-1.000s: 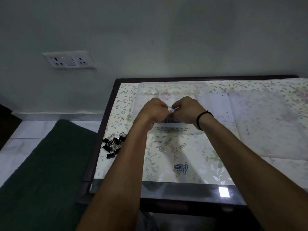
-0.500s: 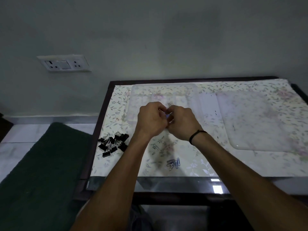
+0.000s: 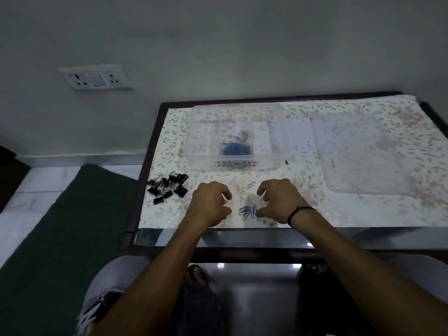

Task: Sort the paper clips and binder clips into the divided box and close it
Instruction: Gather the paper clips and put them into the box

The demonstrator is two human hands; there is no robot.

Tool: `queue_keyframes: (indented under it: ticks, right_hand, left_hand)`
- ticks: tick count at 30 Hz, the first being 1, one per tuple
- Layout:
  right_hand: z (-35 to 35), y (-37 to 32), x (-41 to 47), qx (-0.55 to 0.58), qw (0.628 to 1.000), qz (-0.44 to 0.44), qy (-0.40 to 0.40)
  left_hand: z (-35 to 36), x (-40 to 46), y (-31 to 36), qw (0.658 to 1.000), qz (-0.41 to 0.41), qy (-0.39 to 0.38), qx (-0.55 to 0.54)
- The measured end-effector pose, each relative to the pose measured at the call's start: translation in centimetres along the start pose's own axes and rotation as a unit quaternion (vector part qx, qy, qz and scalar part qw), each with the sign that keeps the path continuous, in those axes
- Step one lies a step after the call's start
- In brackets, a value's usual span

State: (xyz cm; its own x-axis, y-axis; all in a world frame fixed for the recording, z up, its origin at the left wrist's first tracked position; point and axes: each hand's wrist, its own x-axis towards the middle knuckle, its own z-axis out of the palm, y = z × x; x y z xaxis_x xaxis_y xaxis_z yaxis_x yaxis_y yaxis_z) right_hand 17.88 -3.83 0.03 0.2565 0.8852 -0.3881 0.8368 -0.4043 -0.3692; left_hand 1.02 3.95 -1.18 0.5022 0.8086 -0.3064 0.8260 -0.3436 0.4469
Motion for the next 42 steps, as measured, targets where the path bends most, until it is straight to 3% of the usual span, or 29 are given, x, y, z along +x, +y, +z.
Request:
queue_keyframes:
  ticks: [9, 27, 42]
  right_hand:
    - [1.2, 0.2, 1.9, -0.015, 1.0, 0.002, -0.002]
    - [3.1, -0.6, 3.2, -0.015, 1.0, -0.006, 0.007]
    - [2.7, -0.8, 2.7, 0.004, 0.999, -0.015, -0.033]
  left_hand:
    - [2.3, 2.0, 2.3, 0.999, 0.035, -0.015, 0.02]
    - [5.5, 1.8, 2.1, 0.999, 0.015, 0.006, 0.041]
    - [4.3, 2.6, 2.4, 0.995, 0.03, -0.048, 0.088]
